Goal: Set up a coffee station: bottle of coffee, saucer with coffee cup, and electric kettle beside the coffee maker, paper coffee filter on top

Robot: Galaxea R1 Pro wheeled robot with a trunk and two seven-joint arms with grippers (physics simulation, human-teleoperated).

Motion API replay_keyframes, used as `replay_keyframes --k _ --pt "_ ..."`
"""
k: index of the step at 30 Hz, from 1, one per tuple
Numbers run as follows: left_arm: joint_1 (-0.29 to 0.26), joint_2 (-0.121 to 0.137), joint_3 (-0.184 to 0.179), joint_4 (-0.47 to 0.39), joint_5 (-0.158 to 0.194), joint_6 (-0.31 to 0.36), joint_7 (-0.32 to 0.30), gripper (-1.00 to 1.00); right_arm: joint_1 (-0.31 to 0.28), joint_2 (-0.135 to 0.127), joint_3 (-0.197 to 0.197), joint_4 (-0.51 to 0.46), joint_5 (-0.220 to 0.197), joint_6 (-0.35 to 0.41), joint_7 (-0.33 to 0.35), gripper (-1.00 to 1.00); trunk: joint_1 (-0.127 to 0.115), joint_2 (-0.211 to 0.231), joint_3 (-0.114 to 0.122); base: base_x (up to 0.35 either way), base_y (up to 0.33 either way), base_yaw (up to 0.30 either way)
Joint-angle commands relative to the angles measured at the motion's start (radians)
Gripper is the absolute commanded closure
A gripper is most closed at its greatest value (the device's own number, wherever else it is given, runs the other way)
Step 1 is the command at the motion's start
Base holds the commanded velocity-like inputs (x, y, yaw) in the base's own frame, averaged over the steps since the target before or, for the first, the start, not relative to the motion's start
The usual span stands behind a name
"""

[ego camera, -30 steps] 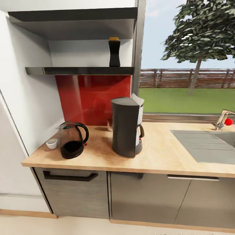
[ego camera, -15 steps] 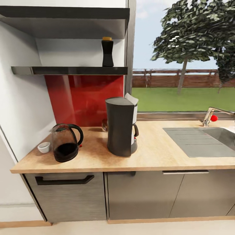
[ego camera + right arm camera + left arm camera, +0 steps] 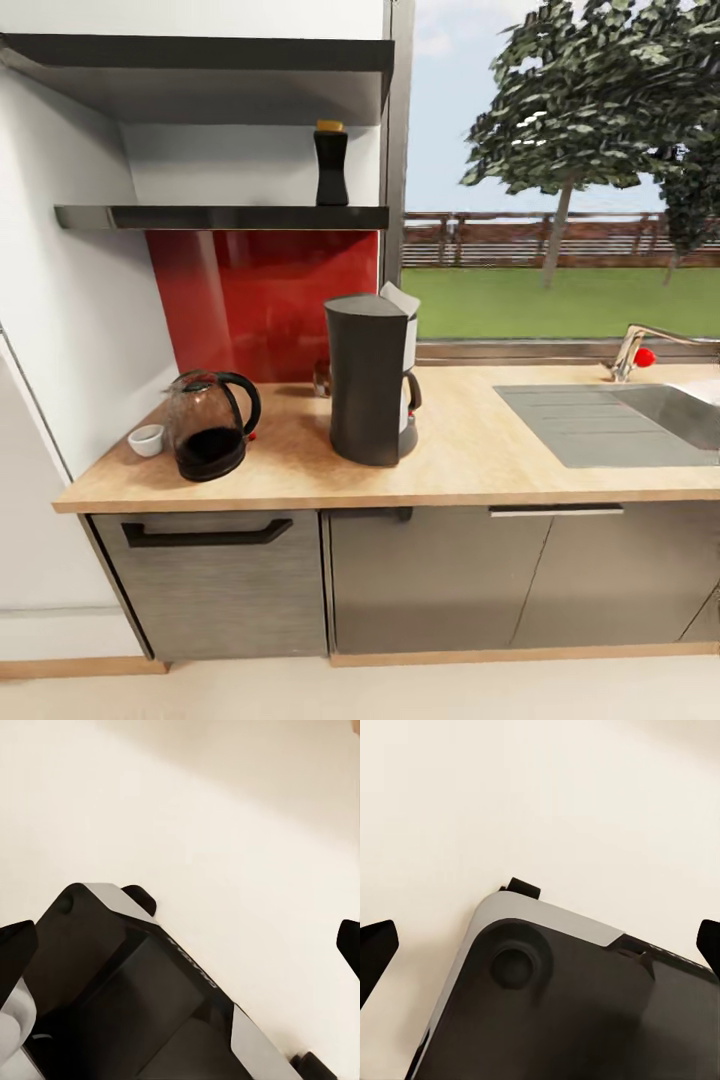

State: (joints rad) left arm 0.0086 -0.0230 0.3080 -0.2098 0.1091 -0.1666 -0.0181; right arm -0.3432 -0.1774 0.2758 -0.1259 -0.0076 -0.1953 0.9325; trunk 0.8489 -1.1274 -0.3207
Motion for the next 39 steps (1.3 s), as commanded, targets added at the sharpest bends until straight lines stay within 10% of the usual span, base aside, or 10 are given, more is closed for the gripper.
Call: replay_keyframes --k 1,11,39 --pt "0.001 0.0 -0.002 -0.002 0.011 -0.001 -0.002 -1.0 -0.001 -0.001 0.006 0.0 -0.001 -0.007 0.0 -1.0 0.0 -0.001 -0.001 -0.204 0.0 0.0" --pt "0.001 -0.001 -0.002 -0.002 0.011 -0.001 -0.001 -1.0 -0.001 -0.001 0.005 0.0 -0.001 -0.007 0.0 -1.0 0.0 -0.001 -0.001 -0.064 0.0 0.0" --pt "0.001 -0.003 -0.004 -0.002 0.011 -0.001 0.0 -1.0 -0.001 -0.001 0.005 0.0 -0.001 -0.007 -0.001 -1.0 -0.108 0.195 0.087 -0.001 0.0 0.0"
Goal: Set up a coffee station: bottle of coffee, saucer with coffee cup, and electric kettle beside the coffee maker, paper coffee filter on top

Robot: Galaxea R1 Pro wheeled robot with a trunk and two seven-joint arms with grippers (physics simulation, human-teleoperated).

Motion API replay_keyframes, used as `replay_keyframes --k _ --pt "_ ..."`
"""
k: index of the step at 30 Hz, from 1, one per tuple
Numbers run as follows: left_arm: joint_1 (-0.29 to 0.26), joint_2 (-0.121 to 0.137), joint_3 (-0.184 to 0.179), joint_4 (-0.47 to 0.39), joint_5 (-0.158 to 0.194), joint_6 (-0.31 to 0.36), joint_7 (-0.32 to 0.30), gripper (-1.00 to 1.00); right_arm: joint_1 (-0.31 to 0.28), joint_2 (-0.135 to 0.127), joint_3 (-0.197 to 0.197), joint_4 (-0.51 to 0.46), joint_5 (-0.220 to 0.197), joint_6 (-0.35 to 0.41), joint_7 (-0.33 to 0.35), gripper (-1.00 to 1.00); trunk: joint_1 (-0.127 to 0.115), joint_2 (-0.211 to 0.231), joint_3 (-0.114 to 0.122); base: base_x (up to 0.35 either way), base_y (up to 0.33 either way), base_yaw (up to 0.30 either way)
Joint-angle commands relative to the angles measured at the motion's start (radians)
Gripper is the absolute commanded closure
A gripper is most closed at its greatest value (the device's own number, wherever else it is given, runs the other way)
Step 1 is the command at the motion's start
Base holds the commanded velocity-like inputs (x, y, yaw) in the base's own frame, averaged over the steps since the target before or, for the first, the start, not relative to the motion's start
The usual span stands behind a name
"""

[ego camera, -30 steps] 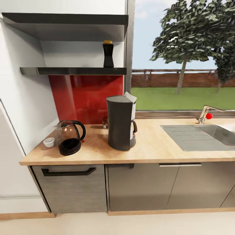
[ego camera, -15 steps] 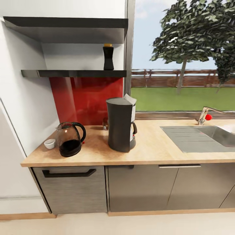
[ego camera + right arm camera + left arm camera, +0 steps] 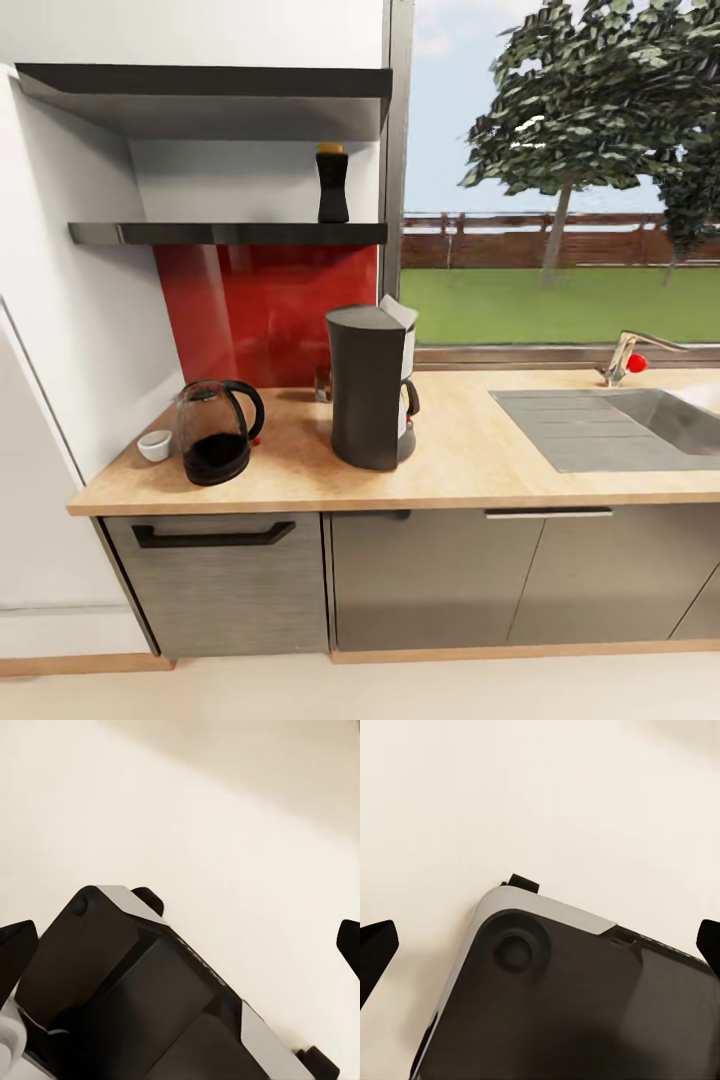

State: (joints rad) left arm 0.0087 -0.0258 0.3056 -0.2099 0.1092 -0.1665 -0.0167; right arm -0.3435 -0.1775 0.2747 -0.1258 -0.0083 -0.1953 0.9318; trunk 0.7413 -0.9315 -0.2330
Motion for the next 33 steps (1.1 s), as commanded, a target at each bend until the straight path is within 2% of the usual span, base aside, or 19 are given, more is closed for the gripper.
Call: replay_keyframes --k 1,13,20,31,33 --pt "0.001 0.0 -0.002 -0.002 0.01 -0.001 -0.002 -1.0 0.0 0.0 0.006 0.0 -0.001 -0.007 0.0 -1.0 -0.004 0.006 0.002 0.0 0.0 0.0" --pt "0.001 0.0 -0.002 -0.002 0.01 -0.002 -0.002 -1.0 0.0 0.0 0.006 0.0 -0.001 -0.007 -0.001 -1.0 -0.05 0.09 0.04 0.0 0.0 0.0" --pt "0.001 0.0 -0.003 -0.002 0.01 -0.002 -0.002 -1.0 0.0 0.0 0.006 0.001 -0.001 -0.007 -0.036 -1.0 -0.077 0.139 0.062 0.0 0.0 0.0" --pt "0.001 0.0 -0.003 -0.002 0.01 -0.002 -0.002 -1.0 0.0 0.0 0.006 0.001 -0.001 -0.007 -0.044 -1.0 -0.119 0.216 0.096 0.0 0.0 0.0" --pt "0.001 0.0 -0.003 -0.002 0.01 -0.002 -0.002 -1.0 0.0 0.0 0.006 0.001 -0.001 -0.008 -0.045 -1.0 -0.119 0.216 0.096 0.0 0.0 0.0"
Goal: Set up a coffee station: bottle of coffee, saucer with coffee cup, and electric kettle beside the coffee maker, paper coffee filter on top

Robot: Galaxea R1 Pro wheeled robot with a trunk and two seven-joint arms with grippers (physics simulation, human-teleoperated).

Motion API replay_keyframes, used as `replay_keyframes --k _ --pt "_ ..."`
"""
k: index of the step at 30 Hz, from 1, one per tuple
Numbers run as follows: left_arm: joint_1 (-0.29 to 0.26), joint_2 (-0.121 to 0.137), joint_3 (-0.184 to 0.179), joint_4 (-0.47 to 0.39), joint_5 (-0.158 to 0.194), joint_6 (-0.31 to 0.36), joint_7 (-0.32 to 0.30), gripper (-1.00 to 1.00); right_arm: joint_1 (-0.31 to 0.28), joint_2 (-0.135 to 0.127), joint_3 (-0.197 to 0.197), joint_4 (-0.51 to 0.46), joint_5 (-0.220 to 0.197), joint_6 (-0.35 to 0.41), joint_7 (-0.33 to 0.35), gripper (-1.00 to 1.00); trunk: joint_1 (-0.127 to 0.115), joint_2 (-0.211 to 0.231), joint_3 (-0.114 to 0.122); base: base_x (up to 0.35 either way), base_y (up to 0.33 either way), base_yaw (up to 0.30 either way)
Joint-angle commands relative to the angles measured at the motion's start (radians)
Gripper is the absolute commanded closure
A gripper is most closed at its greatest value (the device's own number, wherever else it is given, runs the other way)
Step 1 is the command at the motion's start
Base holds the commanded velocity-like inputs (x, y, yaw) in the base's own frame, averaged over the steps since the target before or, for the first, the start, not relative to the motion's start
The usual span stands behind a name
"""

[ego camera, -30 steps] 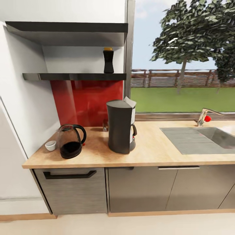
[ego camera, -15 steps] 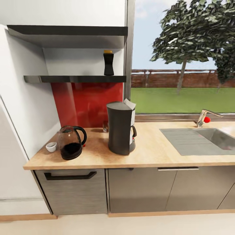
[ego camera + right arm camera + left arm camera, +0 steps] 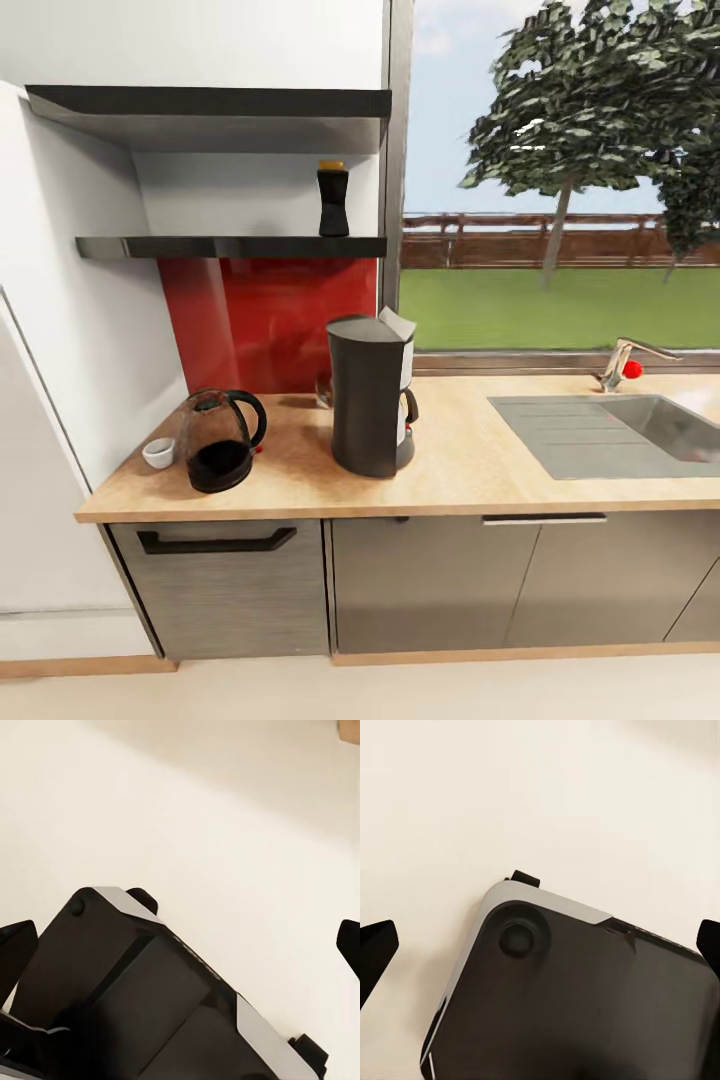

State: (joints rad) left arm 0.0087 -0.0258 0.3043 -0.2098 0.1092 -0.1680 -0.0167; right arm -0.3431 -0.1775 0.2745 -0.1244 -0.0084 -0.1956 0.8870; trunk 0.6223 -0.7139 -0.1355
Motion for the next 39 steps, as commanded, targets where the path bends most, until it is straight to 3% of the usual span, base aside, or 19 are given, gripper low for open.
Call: replay_keyframes --k 1,20,21,22,23,25,27,28,31,32,38,39 --pt "0.0 0.0 -0.001 -0.002 0.01 -0.001 -0.002 -1.0 -0.001 -0.001 0.006 0.0 -0.001 -0.008 0.0 -1.0 0.0 -0.001 -0.001 0.0 0.0 0.0" --pt "0.0 0.004 -0.007 -0.009 0.01 -0.001 -0.003 -1.0 -0.001 -0.003 0.009 0.0 0.001 -0.007 0.002 -1.0 0.0 -0.001 -0.001 0.0 0.0 0.0" --pt "0.0 0.026 -0.01 -0.259 0.012 0.129 -0.008 -1.0 -0.001 -0.014 0.009 0.1 0.002 -0.01 -0.111 -1.0 0.0 -0.001 -0.001 0.0 0.0 0.0" --pt "0.0 0.025 -0.012 -0.333 0.012 0.213 -0.019 -1.0 -0.001 -0.022 0.009 0.105 0.002 -0.01 -0.118 -1.0 0.0 -0.001 -0.001 0.0 0.0 0.0" --pt "0.0 -0.021 -0.033 -0.58 0.011 0.445 -0.155 -1.0 -0.001 -0.047 0.009 0.111 0.002 -0.011 -0.127 -1.0 0.0 -0.001 -0.001 0.0 0.0 0.0" --pt "0.0 -0.037 -0.048 -0.667 0.011 0.502 -0.205 -1.0 -0.001 -0.051 0.009 0.112 0.002 -0.011 -0.129 -1.0 0.0 -0.001 -0.001 0.0 0.0 0.0" --pt "0.0 -0.055 -0.09 -0.797 0.011 0.584 -0.253 -1.0 -0.001 -0.054 0.009 0.113 0.002 -0.012 -0.131 -1.0 0.0 -0.001 -0.001 0.0 0.0 0.0" --pt "0.0 -0.066 -0.133 -0.881 0.011 0.637 -0.272 -1.0 -0.001 -0.055 0.009 0.114 0.001 -0.012 -0.133 -1.0 0.0 -0.001 -0.001 0.0 0.0 0.0" --pt "0.0 -0.091 -0.216 -1.004 0.011 0.699 -0.287 -1.0 -0.001 -0.056 0.009 0.115 0.001 -0.013 -0.134 -1.0 0.0 -0.001 -0.001 0.0 0.0 0.0" --pt "0.0 -0.112 -0.276 -1.079 0.011 0.725 -0.293 -1.0 -0.001 -0.057 0.009 0.115 0.0 -0.013 -0.135 -1.0 0.0 -0.001 -0.001 0.0 0.0 0.0" --pt "-0.017 -0.149 -0.435 -1.246 0.012 0.792 -0.302 -1.0 -0.001 -0.058 0.008 0.116 -0.003 -0.014 -0.191 -1.0 0.0 -0.001 -0.001 0.0 0.0 0.0" --pt "-0.029 -0.149 -0.447 -1.257 0.012 0.805 -0.302 -1.0 -0.001 -0.058 0.008 0.117 -0.003 -0.014 -0.205 -1.0 0.0 -0.001 -0.001 0.0 0.0 0.0"
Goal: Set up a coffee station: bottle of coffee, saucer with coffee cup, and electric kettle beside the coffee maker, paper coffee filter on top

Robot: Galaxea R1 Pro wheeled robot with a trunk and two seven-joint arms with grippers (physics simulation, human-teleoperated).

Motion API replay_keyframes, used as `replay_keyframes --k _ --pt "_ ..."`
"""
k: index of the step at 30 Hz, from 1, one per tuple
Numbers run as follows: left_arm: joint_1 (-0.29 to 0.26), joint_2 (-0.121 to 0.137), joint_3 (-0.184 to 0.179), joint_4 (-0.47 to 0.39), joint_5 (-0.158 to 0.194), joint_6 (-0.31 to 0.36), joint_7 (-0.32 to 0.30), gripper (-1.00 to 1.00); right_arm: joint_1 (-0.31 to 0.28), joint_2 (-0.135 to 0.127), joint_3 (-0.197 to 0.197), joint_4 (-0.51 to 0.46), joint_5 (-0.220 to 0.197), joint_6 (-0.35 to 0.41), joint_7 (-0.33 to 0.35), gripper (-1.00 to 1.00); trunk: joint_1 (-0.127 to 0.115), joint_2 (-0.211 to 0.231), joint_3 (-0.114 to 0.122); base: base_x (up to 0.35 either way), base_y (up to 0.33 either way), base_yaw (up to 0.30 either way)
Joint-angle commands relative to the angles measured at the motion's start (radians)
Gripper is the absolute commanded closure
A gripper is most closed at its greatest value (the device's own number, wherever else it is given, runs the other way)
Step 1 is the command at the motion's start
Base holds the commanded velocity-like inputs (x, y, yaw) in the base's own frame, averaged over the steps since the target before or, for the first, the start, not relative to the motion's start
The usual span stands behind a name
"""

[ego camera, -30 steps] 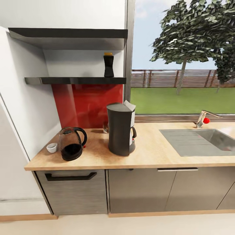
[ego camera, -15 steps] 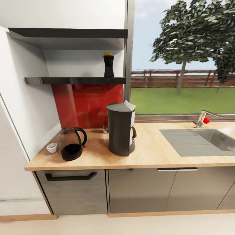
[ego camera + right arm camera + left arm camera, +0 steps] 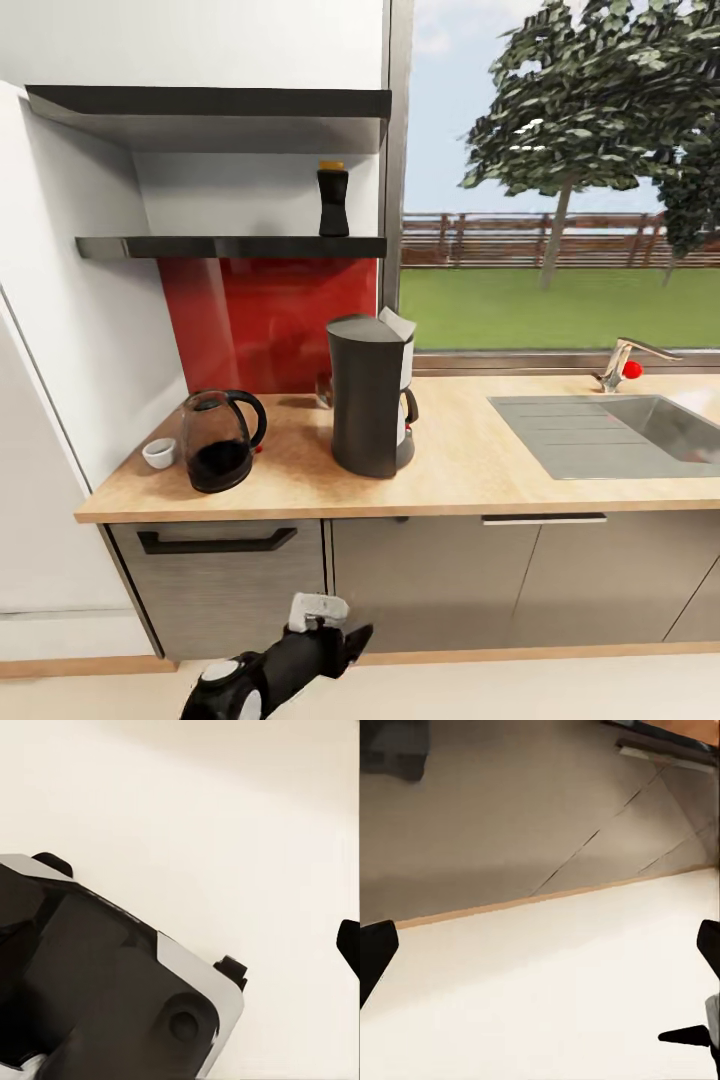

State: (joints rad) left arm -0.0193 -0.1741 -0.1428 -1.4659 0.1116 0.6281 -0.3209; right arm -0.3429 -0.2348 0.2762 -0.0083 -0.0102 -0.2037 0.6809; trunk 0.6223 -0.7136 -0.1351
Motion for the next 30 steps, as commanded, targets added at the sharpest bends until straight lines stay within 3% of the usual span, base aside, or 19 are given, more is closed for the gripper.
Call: replay_keyframes --k 1,7,9,11,12,14,19,21,23,25,26,27,30 --pt "-0.017 0.0 -0.009 -0.01 0.009 0.021 0.002 -1.0 -0.001 0.0 0.006 0.001 -0.001 -0.006 -0.013 -1.0 0.0 -0.001 -0.002 0.0 0.0 0.0" --pt "-0.154 0.0 -0.078 -0.039 0.02 0.072 -0.009 -1.0 -0.001 0.0 0.005 0.003 -0.002 -0.006 -0.08 -1.0 0.0 -0.001 -0.002 0.0 0.0 0.0" --pt "-0.196 0.0 -0.092 -0.041 0.045 0.077 -0.017 -1.0 -0.001 0.0 0.005 0.003 -0.002 -0.006 -0.087 -1.0 0.0 -0.001 -0.002 0.0 0.0 0.0" --pt "-0.266 0.0 -0.104 -0.042 0.11 0.092 -0.024 -1.0 -0.001 0.0 0.005 0.004 -0.002 -0.006 -0.093 -1.0 0.0 -0.001 -0.002 0.0 0.0 0.0" --pt "-0.408 0.0 -0.112 -0.04 0.251 0.166 -0.027 -1.0 -0.001 0.0 0.005 0.004 -0.002 -0.006 -0.097 -1.0 0.0 -0.001 -0.002 0.0 0.0 0.0" --pt "-0.5 0.0 -0.114 -0.037 0.306 0.195 -0.026 -1.0 -0.001 0.0 0.005 0.004 -0.002 -0.006 -0.098 -1.0 0.0 -0.001 -0.002 0.0 0.0 0.0" --pt "-0.684 0.0 -0.116 -0.012 0.372 0.22 -0.023 -1.0 -0.001 0.0 0.005 0.004 -0.002 -0.006 -0.1 -1.0 0.0 -0.001 -0.002 0.0 0.0 0.0" --pt "-0.887 0.0 -0.116 0.078 0.444 0.227 -0.022 -1.0 -0.001 -0.001 0.005 0.004 -0.002 -0.006 -0.101 -1.0 0.0 -0.001 -0.002 0.0 0.0 0.0" --pt "-0.981 0.0 -0.116 0.135 0.461 0.228 -0.021 -1.0 -0.001 -0.001 0.005 0.004 -0.002 -0.006 -0.101 -1.0 0.0 -0.001 -0.002 0.0 0.0 0.0" --pt "-1.109 0.0 -0.116 0.221 0.471 0.229 -0.021 -1.0 -0.001 -0.004 0.005 0.004 -0.002 -0.006 -0.101 -1.0 0.0 -0.001 -0.002 0.0 0.0 0.0" --pt "-1.244 0.0 -0.115 0.326 0.476 0.229 -0.017 -1.0 -0.001 -0.005 0.005 0.004 -0.001 -0.006 -0.101 -1.0 0.0 -0.001 -0.002 0.0 0.0 0.0" --pt "-1.375 0.0 -0.115 0.434 0.477 0.228 0.042 -1.0 -0.001 -0.006 0.005 0.004 -0.001 -0.006 -0.101 -1.0 0.0 -0.001 -0.002 0.0 0.0 0.0" --pt "-1.49 0.0 -0.114 0.504 0.477 0.227 0.2 -1.0 -0.001 -0.006 0.005 0.004 -0.001 -0.006 -0.101 -1.0 0.0 -0.001 -0.002 0.0 0.0 0.0"
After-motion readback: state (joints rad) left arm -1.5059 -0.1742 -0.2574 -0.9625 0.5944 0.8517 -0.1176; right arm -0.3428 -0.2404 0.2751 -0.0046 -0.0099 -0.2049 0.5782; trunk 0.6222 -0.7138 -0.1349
